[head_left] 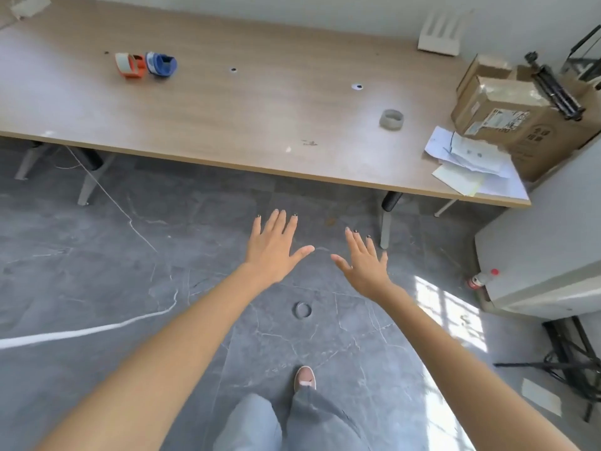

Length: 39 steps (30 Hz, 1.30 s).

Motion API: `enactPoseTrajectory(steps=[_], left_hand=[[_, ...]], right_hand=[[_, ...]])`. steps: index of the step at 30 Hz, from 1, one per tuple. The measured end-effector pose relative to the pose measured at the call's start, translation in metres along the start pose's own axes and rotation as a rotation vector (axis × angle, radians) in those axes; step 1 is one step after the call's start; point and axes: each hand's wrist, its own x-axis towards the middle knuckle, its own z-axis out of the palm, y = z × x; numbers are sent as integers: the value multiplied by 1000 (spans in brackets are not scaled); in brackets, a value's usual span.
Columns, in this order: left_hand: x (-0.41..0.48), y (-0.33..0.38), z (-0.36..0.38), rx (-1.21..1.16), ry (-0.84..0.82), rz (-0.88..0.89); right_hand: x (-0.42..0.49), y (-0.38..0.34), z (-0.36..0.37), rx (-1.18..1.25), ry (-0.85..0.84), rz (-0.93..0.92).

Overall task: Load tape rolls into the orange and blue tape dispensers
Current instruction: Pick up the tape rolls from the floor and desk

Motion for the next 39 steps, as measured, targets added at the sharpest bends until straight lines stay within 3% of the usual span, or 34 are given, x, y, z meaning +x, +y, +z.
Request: enactPoseTrajectory(steps=[6,11,19,22,28,33,39], left_hand=[[48,3,61,6,-83,21],[123,-2,189,-6,-68,88],[203,0,527,58,-177,266],[229,-2,644,141,-242,334],[276,-7,844,202,-342,370],[284,-9,862,175,-315,430],[264,-19,737,176,-237,465]], right_hand=[[52,27,46,1,-66,-4],[121,81,162,-24,-51,-3],[241,194,464,-185,-31,-170],[288,229,564,-264,-153,-223],[355,298,722,-442,-220,-360],[364,308,747,-574,-181,-457],[329,263,639,-503,24,-387]])
